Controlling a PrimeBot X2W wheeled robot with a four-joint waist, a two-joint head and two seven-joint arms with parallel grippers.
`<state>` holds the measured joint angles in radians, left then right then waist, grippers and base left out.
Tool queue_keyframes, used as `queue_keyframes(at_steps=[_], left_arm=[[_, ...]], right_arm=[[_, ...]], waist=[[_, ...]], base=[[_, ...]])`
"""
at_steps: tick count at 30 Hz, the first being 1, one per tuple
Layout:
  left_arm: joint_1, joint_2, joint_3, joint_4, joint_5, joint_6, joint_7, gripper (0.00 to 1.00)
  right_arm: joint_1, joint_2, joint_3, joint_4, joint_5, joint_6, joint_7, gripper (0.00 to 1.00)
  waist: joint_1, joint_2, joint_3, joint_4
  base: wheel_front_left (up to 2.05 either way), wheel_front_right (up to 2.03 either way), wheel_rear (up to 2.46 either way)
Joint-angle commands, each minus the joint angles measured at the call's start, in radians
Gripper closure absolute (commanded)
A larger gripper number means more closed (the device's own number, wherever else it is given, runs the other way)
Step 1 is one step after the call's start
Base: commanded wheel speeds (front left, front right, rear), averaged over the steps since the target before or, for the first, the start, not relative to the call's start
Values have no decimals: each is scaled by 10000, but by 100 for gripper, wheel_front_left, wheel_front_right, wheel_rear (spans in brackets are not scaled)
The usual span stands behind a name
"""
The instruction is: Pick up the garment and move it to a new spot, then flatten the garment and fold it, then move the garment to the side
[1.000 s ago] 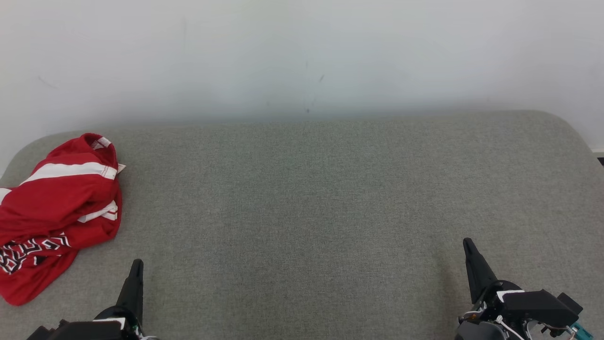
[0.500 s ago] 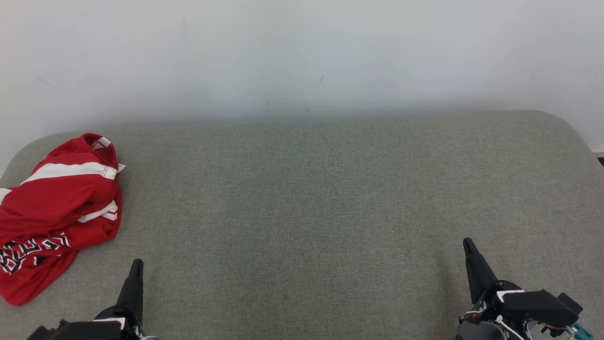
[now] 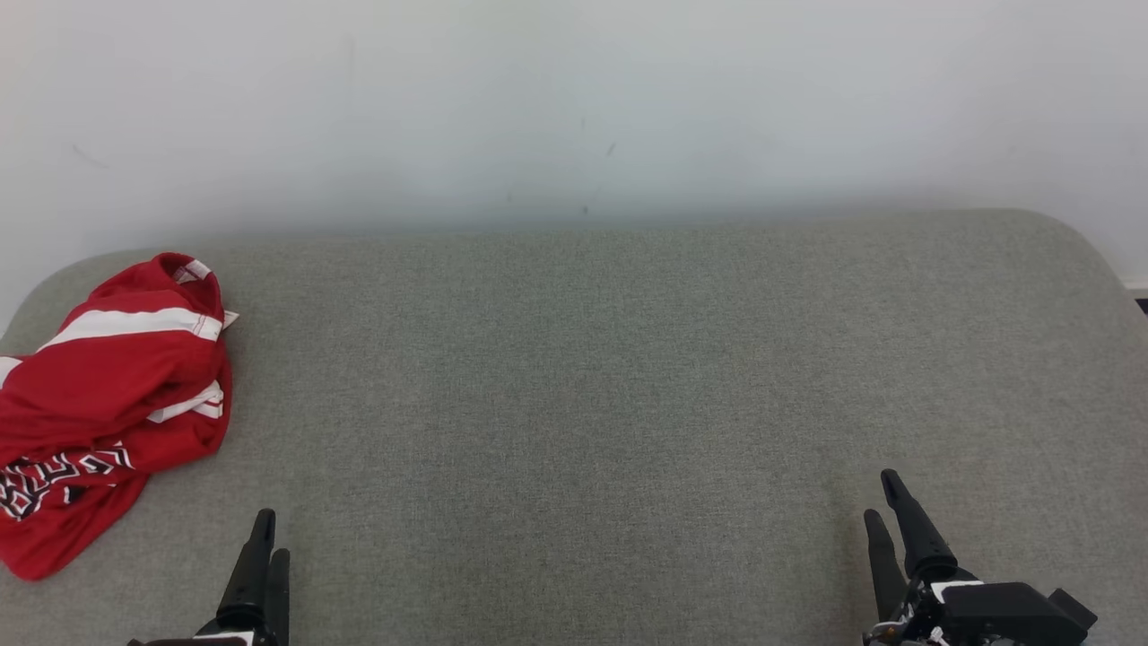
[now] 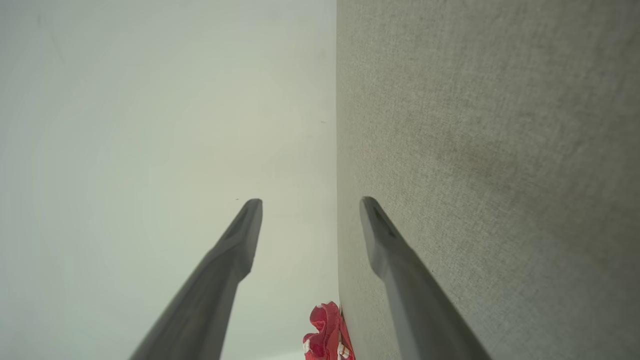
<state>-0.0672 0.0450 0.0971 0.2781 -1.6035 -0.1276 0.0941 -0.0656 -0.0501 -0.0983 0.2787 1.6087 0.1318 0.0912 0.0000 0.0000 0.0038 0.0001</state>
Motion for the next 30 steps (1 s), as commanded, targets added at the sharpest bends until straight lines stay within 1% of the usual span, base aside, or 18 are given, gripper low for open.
queue_keyframes(at_steps=[1, 9, 17, 30], left_arm=[[-141, 29, -48, -247, 160, -14, -136, 0], [-89, 33, -76, -424, 1004, -17, -520, 0], [-77, 37, -3, -623, 2569, 25, -875, 0], [76, 43, -335, -955, 5302, 286, -1384, 0]], right_arm=[[-136, -11, 138, -245, -158, -1, -127, 0], [-55, -32, 401, -429, -957, -2, -511, 0], [21, -23, 496, -611, -2298, -4, -864, 0], [143, -8, 717, -814, -4595, -6, -1370, 0]], waist=[[0, 0, 4, 0], [0, 0, 13, -7], [0, 0, 23, -2], [0, 0, 35, 2]], base=[[0, 0, 0], [0, 0, 0], [0, 0, 0], [0, 0, 0]])
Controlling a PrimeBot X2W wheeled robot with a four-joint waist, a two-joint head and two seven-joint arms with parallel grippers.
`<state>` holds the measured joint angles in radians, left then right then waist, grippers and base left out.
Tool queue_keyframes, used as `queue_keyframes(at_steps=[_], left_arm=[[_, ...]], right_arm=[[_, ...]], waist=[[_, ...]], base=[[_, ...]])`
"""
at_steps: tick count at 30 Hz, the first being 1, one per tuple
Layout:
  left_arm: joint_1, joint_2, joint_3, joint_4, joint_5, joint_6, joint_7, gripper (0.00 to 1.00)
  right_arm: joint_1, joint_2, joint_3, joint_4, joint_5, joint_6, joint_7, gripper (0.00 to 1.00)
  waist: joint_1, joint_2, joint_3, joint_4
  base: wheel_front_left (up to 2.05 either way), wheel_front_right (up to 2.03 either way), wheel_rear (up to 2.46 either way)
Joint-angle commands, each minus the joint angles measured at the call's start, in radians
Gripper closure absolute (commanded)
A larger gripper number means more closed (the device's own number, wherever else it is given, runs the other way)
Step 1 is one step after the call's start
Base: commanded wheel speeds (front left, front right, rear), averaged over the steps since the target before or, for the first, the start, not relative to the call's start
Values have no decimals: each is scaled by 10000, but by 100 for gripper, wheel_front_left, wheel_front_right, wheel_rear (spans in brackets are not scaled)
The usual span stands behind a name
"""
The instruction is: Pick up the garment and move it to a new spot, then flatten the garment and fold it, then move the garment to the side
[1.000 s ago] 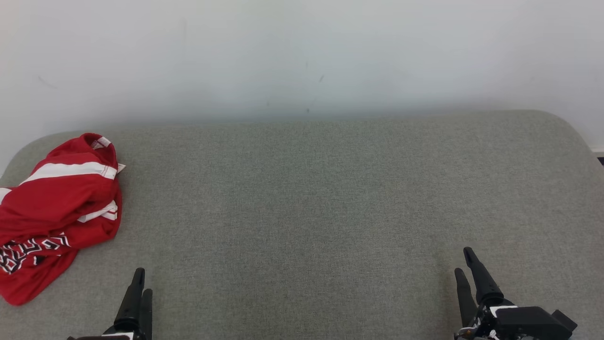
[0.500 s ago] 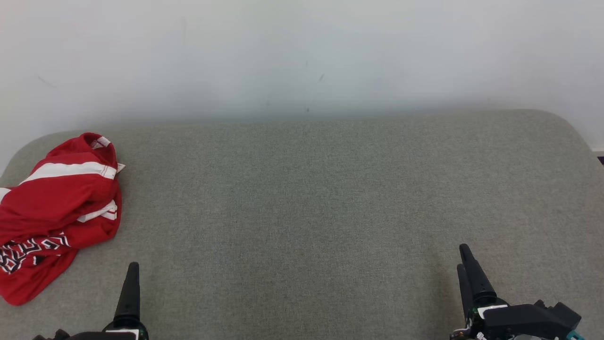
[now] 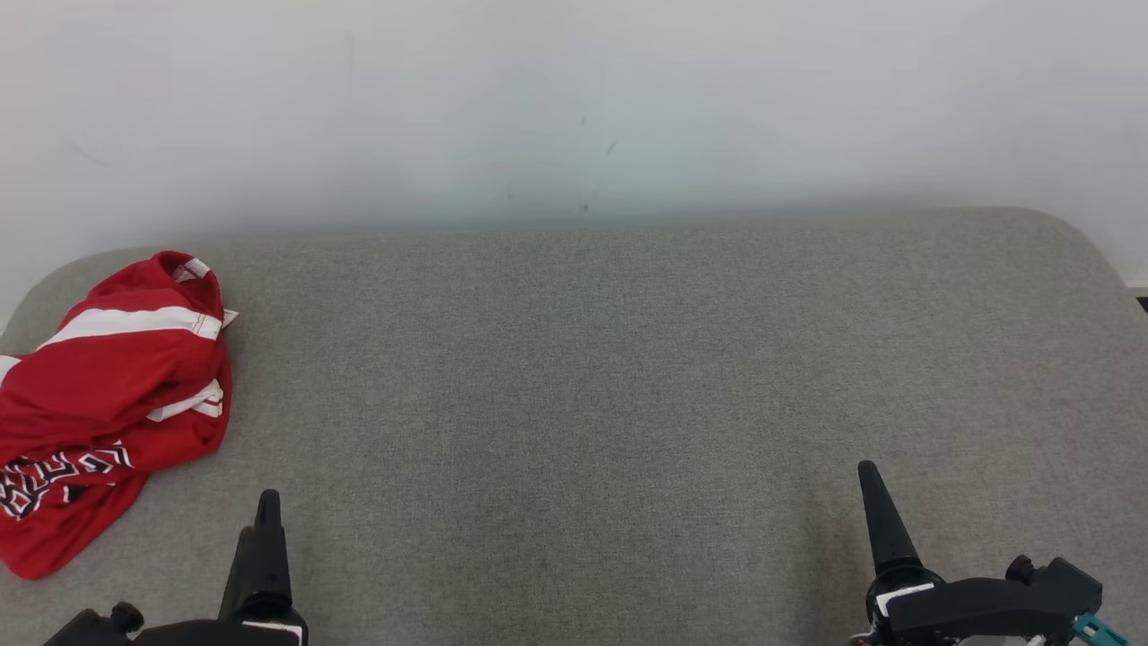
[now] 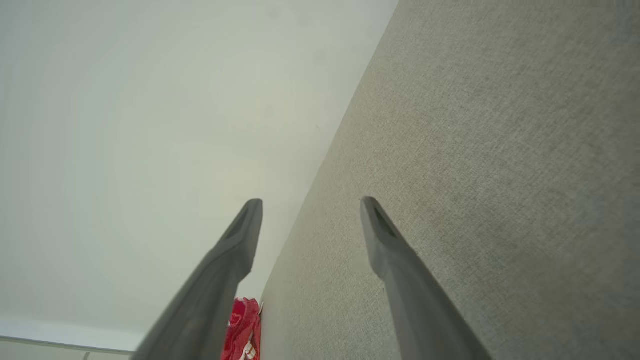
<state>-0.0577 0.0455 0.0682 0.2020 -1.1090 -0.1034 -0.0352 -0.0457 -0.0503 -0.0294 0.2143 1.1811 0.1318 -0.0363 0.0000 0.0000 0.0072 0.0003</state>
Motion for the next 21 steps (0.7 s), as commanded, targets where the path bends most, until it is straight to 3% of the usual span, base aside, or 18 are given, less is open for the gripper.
queue_keyframes(at_steps=[1, 21], left_arm=[[-8, 38, -92, -222, 595, 61, -126, 0], [161, 46, -585, -366, 4289, 315, -751, 0]], right_arm=[[-51, -6, 29, -185, -499, -6, -131, 0], [73, -3, 310, -295, -3603, -9, -752, 0]], waist=[[0, 0, 4, 1], [0, 0, 40, 10]], base=[[0, 0, 0], [0, 0, 0]])
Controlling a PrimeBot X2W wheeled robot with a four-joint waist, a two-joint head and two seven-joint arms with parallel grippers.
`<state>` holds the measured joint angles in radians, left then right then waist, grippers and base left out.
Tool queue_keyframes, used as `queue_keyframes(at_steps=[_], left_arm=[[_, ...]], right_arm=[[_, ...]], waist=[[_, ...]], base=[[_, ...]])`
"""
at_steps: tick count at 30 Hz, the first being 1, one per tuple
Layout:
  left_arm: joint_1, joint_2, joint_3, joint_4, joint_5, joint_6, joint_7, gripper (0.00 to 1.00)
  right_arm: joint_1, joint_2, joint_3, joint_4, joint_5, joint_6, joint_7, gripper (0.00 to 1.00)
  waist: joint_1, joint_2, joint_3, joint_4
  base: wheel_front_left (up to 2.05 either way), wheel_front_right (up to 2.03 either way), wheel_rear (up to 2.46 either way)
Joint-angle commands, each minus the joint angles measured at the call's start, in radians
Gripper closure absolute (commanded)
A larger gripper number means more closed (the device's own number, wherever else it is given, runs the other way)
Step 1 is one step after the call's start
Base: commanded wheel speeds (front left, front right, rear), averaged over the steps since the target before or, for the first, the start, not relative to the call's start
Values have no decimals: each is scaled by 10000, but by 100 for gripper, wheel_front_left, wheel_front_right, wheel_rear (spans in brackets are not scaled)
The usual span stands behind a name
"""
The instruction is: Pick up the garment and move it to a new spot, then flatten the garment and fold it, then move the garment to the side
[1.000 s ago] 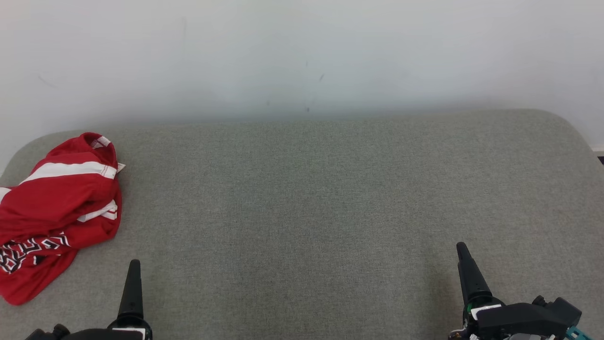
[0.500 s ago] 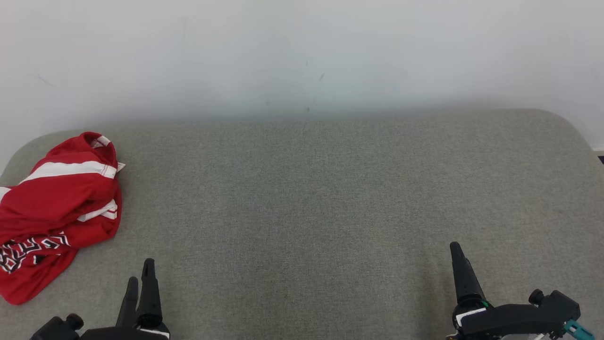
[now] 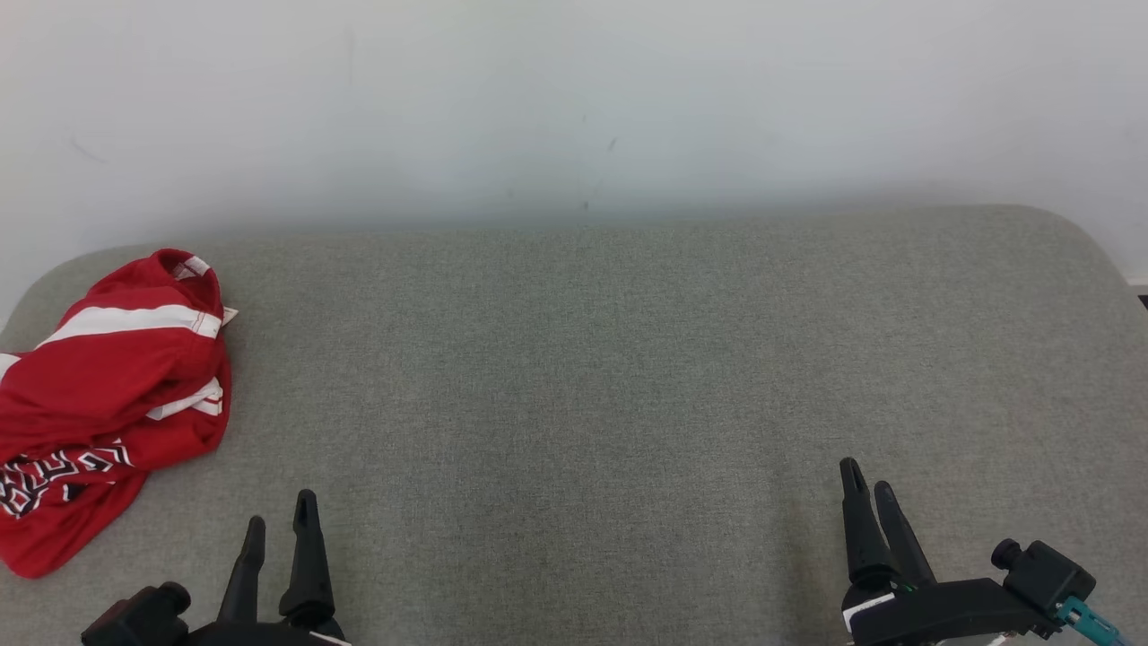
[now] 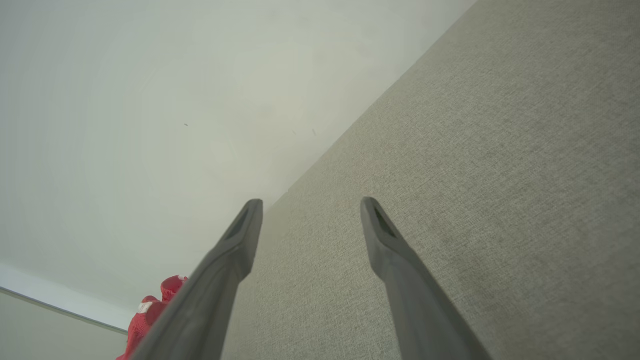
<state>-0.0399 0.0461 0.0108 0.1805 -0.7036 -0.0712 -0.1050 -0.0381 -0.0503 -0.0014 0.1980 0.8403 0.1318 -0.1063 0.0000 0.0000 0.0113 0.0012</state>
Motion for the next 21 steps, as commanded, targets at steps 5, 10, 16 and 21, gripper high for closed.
queue_keyframes(at_steps=[5, 10, 16, 21], left_arm=[[25, 68, -128, -180, 1037, 46, -206, 0], [90, 88, -211, -223, 1663, 88, -346, 0], [100, 102, -279, -268, 2321, 141, -502, 0], [123, 139, -303, -303, 2852, 162, -640, 0]], right_arm=[[12, -3, 110, -98, -895, -10, -204, 0], [64, -3, 162, -120, -1544, -11, -336, 0], [101, -2, 231, -172, -2155, -12, -494, 0], [123, -2, 265, -201, -2657, -13, -629, 0]], waist=[[0, 0, 0, 5], [0, 0, -16, 9], [0, 0, 7, 19], [0, 0, 37, 14]], base=[[0, 0, 0], [0, 0, 0], [0, 0, 0], [0, 0, 0]])
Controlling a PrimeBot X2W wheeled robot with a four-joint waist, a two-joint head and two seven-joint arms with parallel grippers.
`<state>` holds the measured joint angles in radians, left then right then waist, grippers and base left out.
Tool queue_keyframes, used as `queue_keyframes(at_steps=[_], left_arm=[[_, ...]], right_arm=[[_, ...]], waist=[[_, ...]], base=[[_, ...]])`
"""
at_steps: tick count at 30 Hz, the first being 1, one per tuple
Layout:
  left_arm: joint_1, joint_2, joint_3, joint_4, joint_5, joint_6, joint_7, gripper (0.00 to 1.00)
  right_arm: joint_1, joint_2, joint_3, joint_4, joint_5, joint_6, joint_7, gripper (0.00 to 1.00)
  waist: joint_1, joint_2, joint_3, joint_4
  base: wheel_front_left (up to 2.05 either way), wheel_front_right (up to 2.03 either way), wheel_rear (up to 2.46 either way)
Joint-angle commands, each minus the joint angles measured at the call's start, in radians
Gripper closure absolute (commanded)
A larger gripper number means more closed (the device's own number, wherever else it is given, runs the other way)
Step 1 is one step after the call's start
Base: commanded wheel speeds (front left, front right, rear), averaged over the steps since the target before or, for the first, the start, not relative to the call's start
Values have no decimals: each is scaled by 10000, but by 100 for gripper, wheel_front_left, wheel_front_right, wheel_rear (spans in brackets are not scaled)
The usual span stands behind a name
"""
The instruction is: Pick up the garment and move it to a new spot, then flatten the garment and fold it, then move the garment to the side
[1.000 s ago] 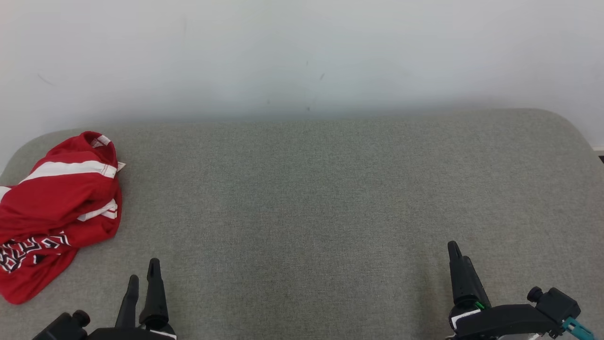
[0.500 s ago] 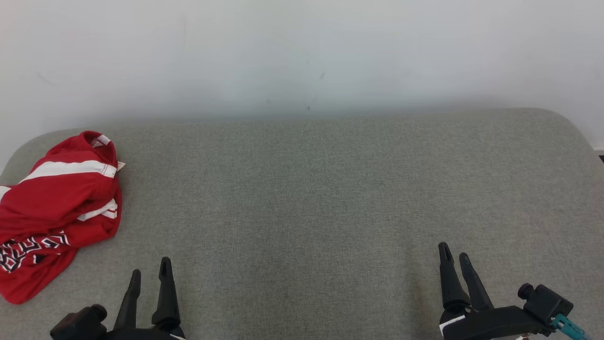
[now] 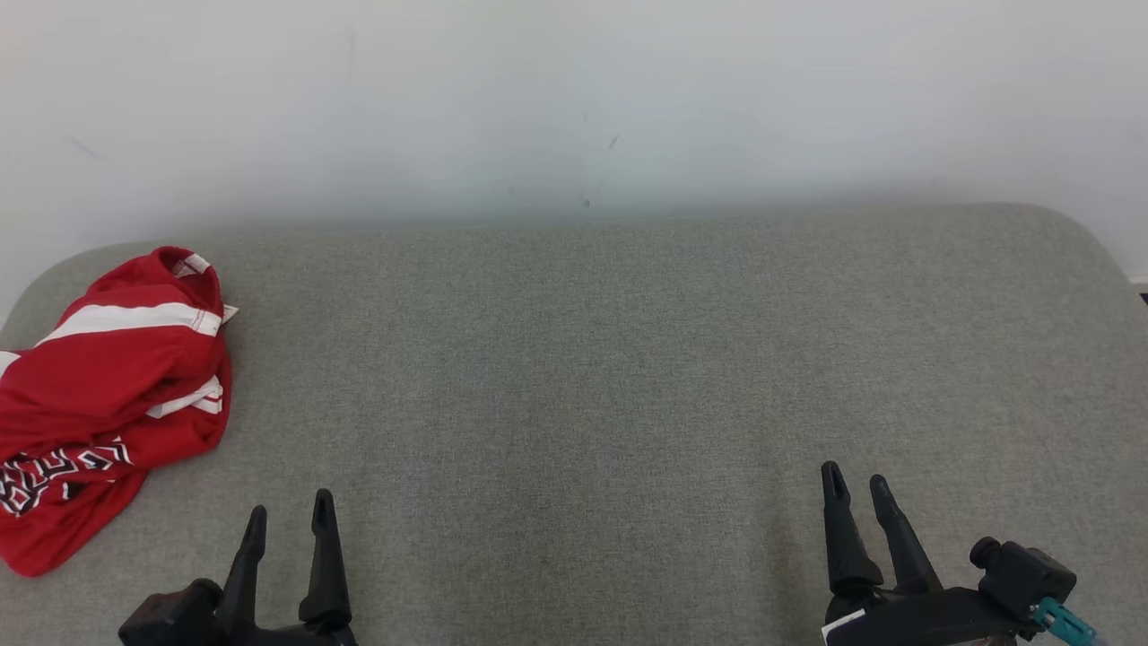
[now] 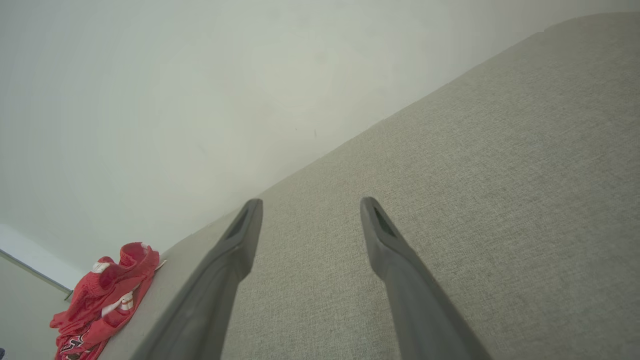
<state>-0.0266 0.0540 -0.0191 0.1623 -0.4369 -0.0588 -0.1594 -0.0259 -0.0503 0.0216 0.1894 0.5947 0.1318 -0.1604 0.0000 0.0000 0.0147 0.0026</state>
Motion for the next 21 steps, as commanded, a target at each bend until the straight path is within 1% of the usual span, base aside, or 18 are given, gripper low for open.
queue_keyframes(at_steps=[1, 6, 10, 21], left_arm=[[-7, 63, -15, -127, 277, 33, -108, 0], [28, 76, -65, -164, 794, 49, -232, 0], [51, 96, -96, -163, 1084, -66, -327, 0], [153, 77, -13, -217, 1974, -112, -561, 0]], right_arm=[[7, -2, 43, -122, -299, -13, -112, 0], [35, 0, 85, -146, -794, -14, -222, 0], [50, 0, 94, -168, -1144, -14, -316, 0], [146, 1, -36, -173, -2101, -16, -556, 0]], waist=[[0, 0, 7, -1], [0, 0, 21, -3], [0, 0, 39, -2], [0, 0, 28, 9]], base=[[0, 0, 0], [0, 0, 0], [0, 0, 0], [0, 0, 0]])
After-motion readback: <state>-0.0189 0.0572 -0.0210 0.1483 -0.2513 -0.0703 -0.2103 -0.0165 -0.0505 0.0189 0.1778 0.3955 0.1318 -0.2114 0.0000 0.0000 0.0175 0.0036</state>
